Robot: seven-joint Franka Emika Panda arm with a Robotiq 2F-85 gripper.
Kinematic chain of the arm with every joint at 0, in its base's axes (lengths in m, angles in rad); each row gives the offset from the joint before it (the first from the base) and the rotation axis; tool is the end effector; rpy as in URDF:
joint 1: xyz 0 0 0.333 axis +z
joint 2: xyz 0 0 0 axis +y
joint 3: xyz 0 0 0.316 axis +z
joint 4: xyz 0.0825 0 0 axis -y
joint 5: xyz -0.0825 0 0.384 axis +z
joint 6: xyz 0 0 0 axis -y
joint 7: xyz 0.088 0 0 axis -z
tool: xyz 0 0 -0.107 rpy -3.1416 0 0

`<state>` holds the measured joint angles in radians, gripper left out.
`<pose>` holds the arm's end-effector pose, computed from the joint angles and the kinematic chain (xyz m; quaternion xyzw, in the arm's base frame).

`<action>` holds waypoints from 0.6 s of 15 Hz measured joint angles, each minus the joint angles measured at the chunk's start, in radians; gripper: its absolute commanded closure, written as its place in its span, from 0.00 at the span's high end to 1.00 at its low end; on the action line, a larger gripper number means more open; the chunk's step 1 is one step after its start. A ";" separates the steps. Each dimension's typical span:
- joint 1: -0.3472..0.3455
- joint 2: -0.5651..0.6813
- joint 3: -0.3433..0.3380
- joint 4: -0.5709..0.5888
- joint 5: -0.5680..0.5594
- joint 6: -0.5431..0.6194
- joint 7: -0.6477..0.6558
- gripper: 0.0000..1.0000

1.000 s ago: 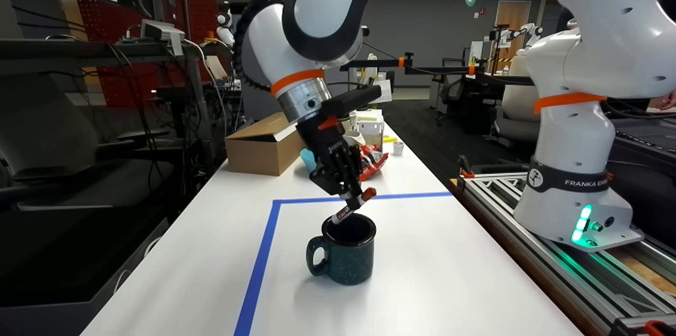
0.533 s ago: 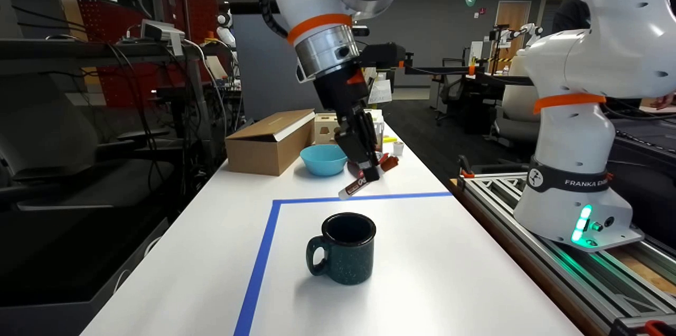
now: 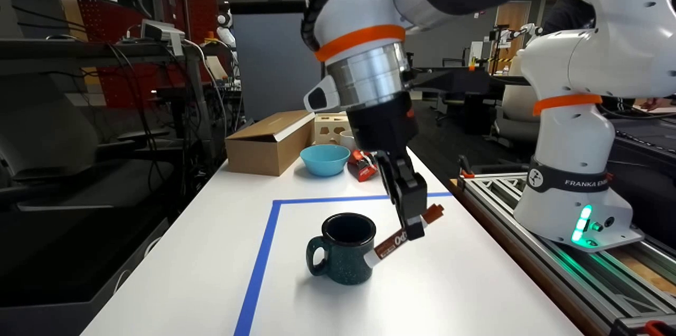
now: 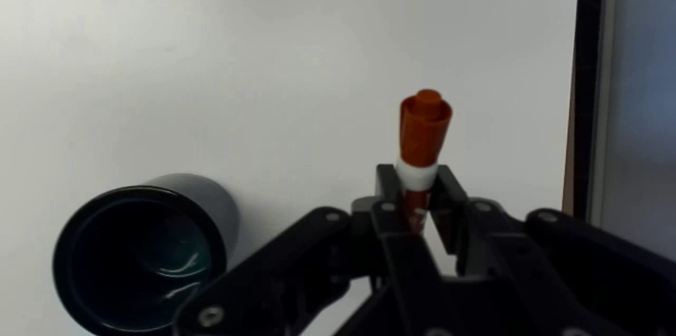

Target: Remove the marker from the cup

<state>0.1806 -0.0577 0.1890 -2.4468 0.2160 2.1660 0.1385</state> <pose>0.4164 0.1699 0.3056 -0.9899 -0.0436 0.1265 0.0463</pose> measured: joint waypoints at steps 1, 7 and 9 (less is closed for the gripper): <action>0.010 0.014 0.009 -0.009 0.000 0.036 -0.028 0.05; 0.027 0.164 0.026 -0.077 -0.002 0.325 -0.203 0.05; 0.026 0.232 0.027 -0.097 -0.001 0.446 -0.243 0.05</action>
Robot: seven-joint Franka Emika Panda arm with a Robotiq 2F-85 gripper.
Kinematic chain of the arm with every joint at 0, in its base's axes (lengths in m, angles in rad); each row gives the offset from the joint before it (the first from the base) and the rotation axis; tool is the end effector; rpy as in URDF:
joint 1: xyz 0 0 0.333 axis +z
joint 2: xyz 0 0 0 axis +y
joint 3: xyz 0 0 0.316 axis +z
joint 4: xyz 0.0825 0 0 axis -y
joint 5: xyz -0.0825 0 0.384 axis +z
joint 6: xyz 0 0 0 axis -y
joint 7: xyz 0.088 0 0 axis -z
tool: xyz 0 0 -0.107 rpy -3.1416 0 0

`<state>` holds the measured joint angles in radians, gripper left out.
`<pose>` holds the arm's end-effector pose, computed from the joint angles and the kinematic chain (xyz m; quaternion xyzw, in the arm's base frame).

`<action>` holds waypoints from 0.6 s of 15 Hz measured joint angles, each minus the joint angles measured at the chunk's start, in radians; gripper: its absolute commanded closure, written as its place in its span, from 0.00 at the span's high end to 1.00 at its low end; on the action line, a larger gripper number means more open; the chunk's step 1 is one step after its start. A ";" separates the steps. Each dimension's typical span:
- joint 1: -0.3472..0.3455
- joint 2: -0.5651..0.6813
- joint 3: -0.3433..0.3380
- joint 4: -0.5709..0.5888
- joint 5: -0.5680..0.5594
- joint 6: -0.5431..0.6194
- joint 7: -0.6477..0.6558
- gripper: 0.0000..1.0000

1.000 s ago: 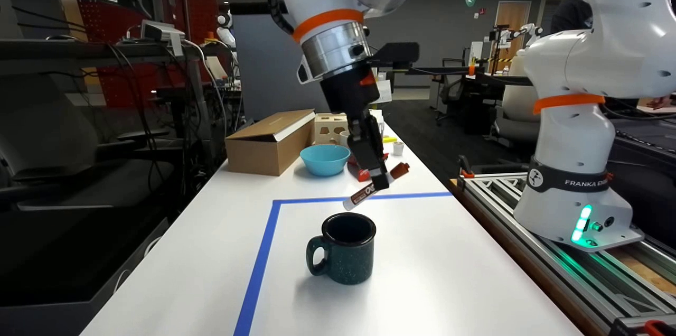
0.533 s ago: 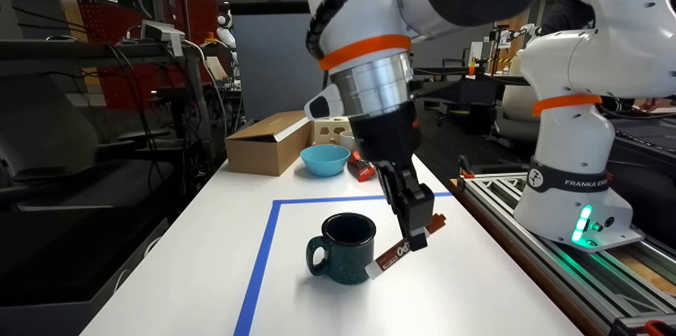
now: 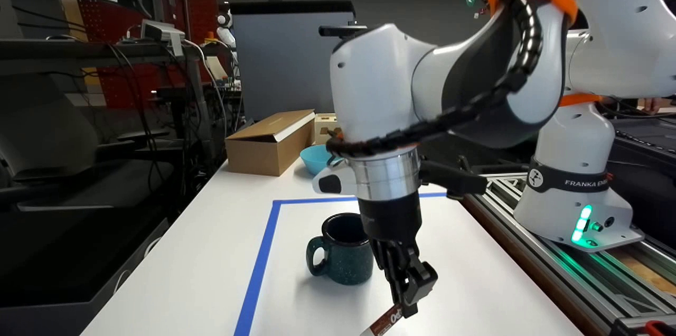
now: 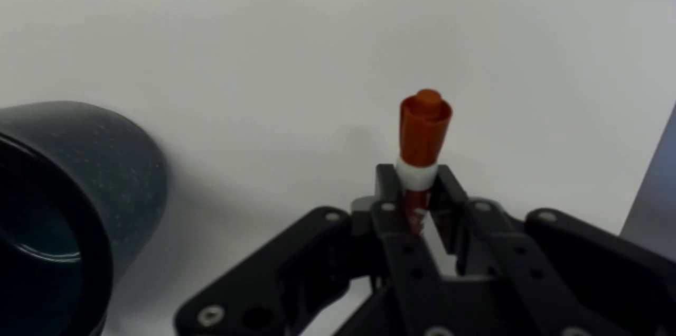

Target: Remove the marker from the cup

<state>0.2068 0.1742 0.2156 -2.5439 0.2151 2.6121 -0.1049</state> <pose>0.4066 0.1815 0.1995 -0.9824 -0.1659 0.0624 0.0588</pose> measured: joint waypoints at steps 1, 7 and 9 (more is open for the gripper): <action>-0.001 0.036 0.003 -0.007 0.002 0.062 -0.019 0.05; -0.023 0.184 0.039 -0.025 -0.040 0.290 -0.065 0.68; -0.022 0.184 0.039 -0.031 -0.083 0.291 -0.058 0.84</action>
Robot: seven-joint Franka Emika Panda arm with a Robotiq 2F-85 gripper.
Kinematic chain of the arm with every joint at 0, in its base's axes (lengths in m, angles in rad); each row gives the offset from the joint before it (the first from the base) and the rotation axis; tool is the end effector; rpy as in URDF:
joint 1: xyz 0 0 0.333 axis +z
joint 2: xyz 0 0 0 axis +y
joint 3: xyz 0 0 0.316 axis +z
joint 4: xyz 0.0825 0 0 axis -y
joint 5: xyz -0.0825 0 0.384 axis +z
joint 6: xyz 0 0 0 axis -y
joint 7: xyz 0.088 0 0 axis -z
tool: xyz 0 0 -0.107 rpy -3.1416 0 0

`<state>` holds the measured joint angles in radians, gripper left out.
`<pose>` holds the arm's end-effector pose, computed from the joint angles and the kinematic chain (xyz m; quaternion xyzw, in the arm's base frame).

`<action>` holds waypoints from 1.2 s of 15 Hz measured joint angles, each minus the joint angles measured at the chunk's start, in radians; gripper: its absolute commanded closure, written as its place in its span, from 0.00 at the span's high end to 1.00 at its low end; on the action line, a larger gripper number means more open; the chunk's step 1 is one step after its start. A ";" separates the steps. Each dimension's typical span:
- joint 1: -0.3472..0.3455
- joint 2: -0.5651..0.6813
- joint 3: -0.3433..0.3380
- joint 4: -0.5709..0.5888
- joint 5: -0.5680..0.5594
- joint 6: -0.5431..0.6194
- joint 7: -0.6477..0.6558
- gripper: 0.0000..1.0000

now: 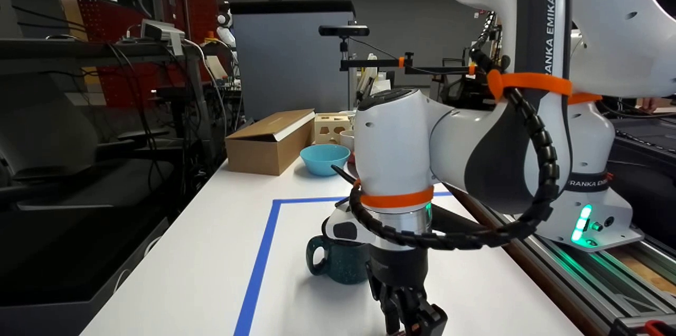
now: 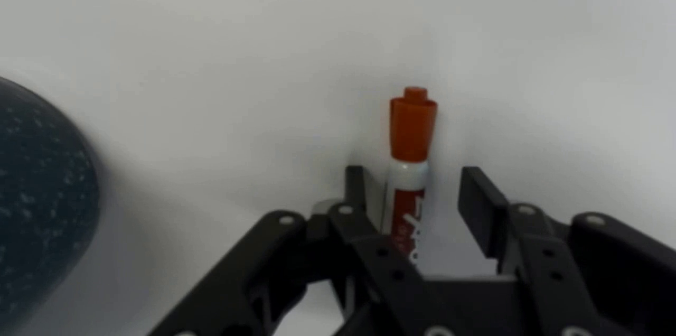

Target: Remove the marker from the cup

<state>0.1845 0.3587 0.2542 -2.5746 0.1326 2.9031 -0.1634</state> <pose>0.3924 0.1871 0.1362 -0.9721 -0.2267 0.0202 0.0570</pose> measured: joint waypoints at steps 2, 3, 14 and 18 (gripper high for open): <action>0.008 -0.022 -0.011 -0.013 -0.044 -0.010 0.024 0.97; 0.014 -0.045 -0.021 -0.022 -0.065 -0.029 0.041 1.00; 0.052 -0.495 -0.092 -0.092 -0.292 -0.391 0.389 1.00; 0.052 -0.496 -0.092 -0.101 -0.293 -0.391 0.396 1.00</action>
